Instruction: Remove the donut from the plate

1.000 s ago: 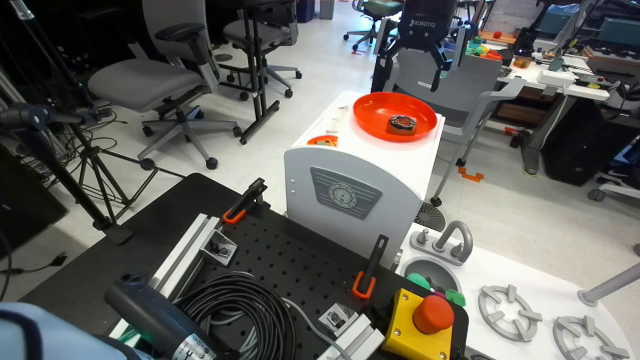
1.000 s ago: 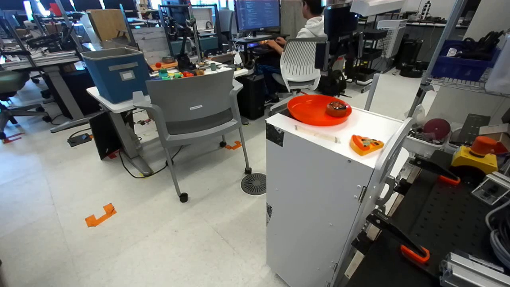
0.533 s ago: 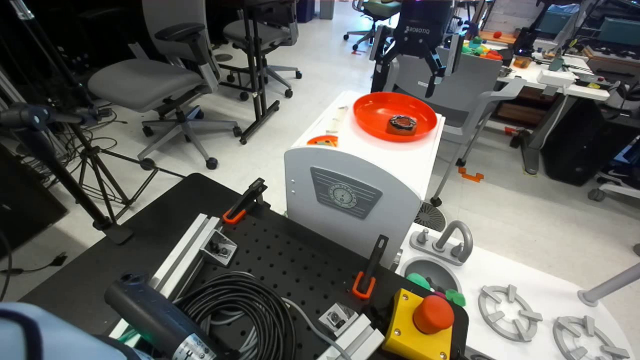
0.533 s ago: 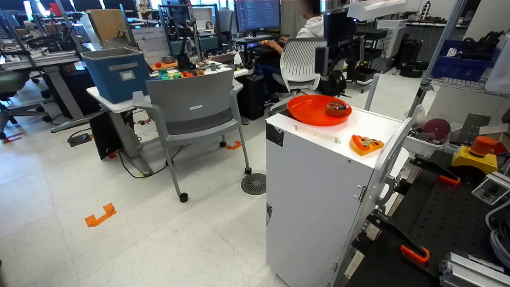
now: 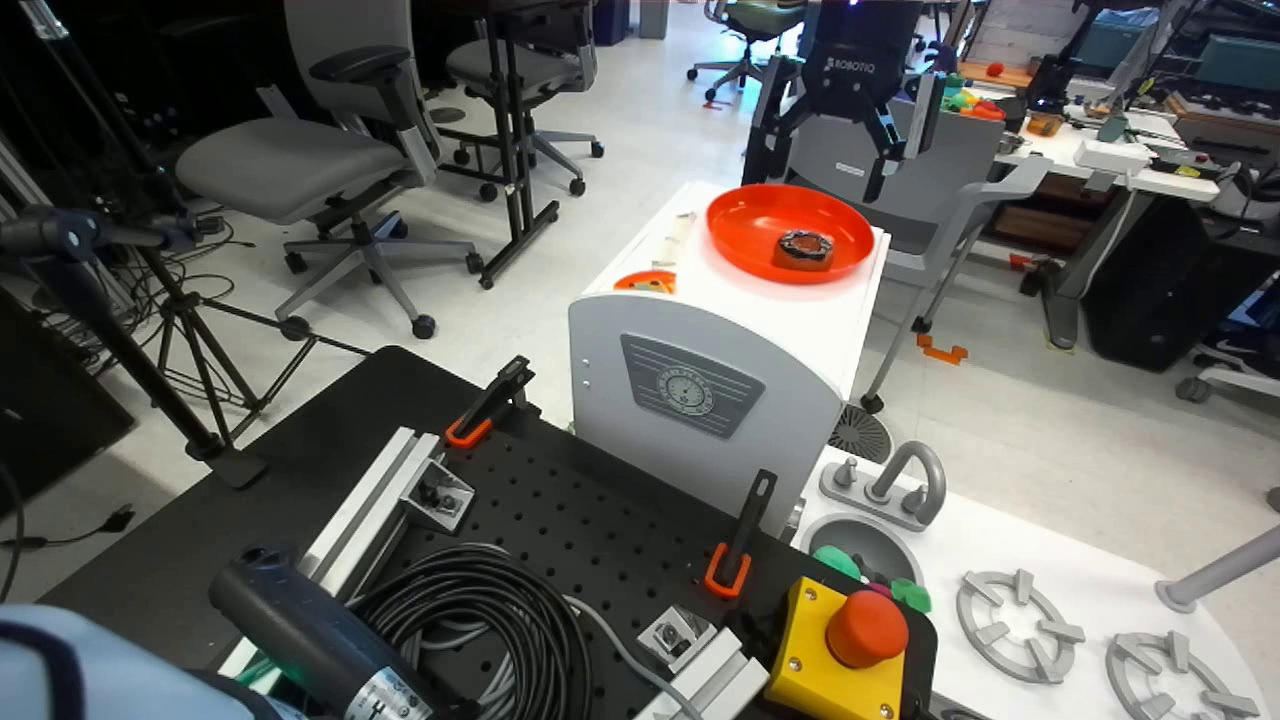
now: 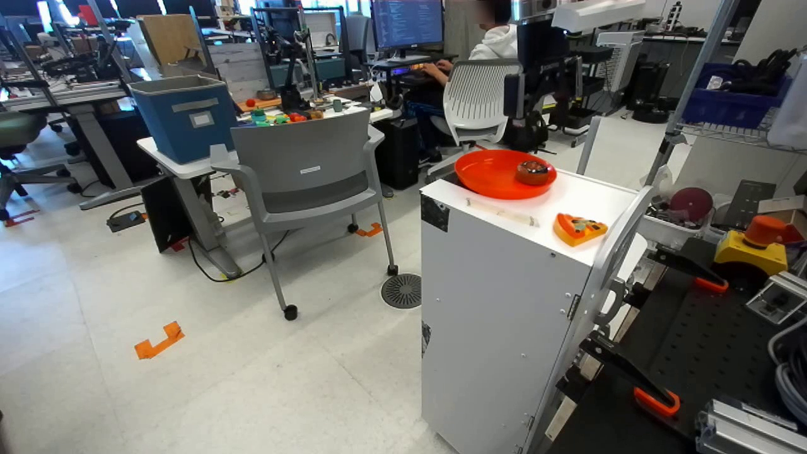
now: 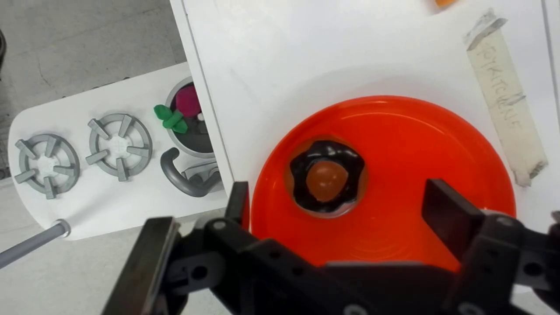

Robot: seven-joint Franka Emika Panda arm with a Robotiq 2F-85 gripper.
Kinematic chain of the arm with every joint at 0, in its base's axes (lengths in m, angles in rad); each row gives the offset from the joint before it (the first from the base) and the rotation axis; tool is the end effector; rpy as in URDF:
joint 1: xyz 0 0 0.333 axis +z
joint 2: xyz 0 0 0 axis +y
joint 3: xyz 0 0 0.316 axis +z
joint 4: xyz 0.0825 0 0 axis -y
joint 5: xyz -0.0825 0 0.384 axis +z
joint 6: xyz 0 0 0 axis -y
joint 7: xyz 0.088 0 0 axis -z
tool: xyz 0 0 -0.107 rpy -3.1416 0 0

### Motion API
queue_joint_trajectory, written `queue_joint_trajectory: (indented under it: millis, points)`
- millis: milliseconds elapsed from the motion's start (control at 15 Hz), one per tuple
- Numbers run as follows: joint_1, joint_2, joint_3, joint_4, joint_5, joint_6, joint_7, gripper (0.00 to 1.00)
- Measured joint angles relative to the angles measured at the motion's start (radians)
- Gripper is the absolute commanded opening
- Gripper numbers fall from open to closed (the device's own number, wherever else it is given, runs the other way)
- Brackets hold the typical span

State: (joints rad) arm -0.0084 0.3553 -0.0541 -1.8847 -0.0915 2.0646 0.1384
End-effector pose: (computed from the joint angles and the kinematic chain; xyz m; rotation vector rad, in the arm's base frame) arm 0.6064 -0.0412 0.3069 3.0200 -0.2249 -0.2603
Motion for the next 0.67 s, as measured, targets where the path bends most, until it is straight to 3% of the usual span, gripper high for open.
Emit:
queue_joint_trajectory:
  millis: [667]
  points:
    - [0.003, 0.074, 0.0, 0.06, -0.015, -0.043, 0.004, 1.0]
